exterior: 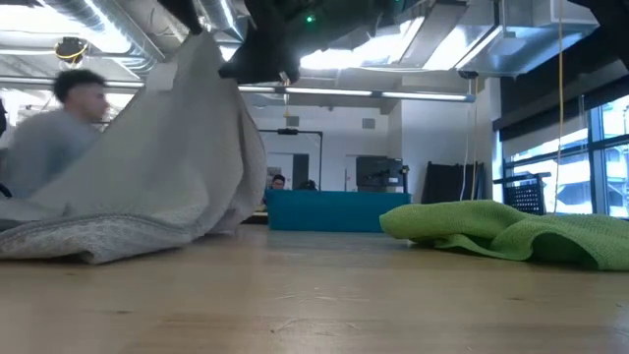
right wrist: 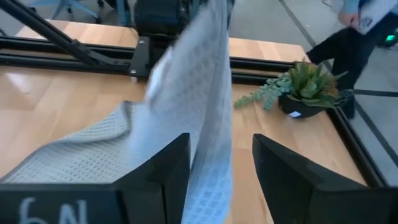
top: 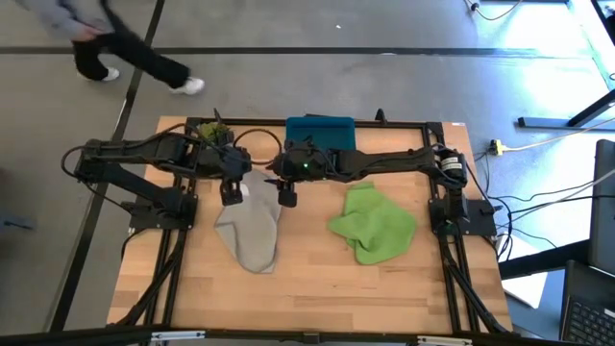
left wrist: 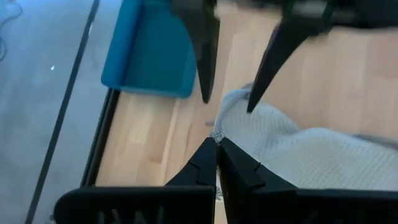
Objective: Roll microfiber towels into tight, uniform cylinder then place into a basket
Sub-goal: Roll the gray microfiber cloth
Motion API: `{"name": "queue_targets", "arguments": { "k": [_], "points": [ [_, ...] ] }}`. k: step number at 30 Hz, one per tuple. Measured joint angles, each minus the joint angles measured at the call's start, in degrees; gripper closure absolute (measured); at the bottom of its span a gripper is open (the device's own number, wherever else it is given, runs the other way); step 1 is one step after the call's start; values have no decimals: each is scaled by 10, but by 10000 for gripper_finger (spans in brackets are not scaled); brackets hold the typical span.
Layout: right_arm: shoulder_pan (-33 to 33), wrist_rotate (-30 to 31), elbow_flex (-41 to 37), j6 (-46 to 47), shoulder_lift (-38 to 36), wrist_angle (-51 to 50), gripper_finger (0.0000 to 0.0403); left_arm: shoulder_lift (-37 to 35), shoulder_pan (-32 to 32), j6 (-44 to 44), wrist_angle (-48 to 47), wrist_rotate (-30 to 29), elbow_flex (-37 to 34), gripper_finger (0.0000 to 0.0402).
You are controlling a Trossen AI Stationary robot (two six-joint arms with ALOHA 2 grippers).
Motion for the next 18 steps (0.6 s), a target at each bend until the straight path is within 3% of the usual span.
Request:
{"name": "queue_targets", "arguments": {
  "k": [13, 18],
  "points": [
    [0, 1, 0, -1, 0, -18, 228, 2, 0, 42, -31, 9, 133, 402],
    [0, -23, 0, -20, 0, -20, 228, 2, 0, 69, -66, 39, 166, 402]
  ]
}}
